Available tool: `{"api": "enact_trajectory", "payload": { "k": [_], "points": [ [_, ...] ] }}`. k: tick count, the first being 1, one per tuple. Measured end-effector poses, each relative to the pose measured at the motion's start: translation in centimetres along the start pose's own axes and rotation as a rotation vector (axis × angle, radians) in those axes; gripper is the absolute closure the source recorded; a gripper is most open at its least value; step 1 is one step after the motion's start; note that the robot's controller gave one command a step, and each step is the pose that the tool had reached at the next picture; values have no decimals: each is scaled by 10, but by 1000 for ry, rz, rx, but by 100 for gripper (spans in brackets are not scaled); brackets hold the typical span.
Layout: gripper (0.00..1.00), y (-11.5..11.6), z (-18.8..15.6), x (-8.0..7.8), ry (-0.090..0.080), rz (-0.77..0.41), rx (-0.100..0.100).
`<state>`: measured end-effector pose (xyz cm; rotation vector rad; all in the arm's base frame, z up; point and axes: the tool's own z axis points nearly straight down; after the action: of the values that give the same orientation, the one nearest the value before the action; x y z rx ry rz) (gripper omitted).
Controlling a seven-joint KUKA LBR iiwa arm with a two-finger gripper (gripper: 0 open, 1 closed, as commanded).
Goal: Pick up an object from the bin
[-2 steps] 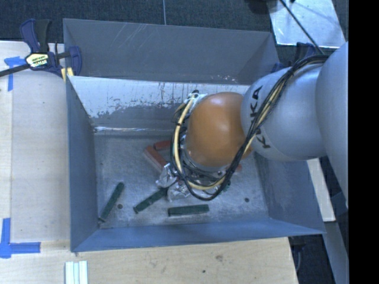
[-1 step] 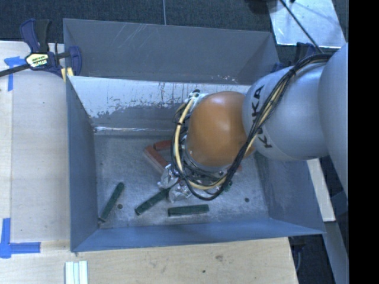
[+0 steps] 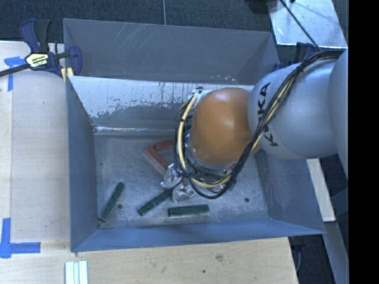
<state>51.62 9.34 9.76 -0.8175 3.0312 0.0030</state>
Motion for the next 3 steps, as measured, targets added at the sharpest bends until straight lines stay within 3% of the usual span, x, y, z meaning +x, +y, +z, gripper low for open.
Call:
{"api": "enact_trajectory", "payload": {
  "k": [3],
  "points": [
    [100, 0, -37, -1, 3, 2, 0]
  ]
}}
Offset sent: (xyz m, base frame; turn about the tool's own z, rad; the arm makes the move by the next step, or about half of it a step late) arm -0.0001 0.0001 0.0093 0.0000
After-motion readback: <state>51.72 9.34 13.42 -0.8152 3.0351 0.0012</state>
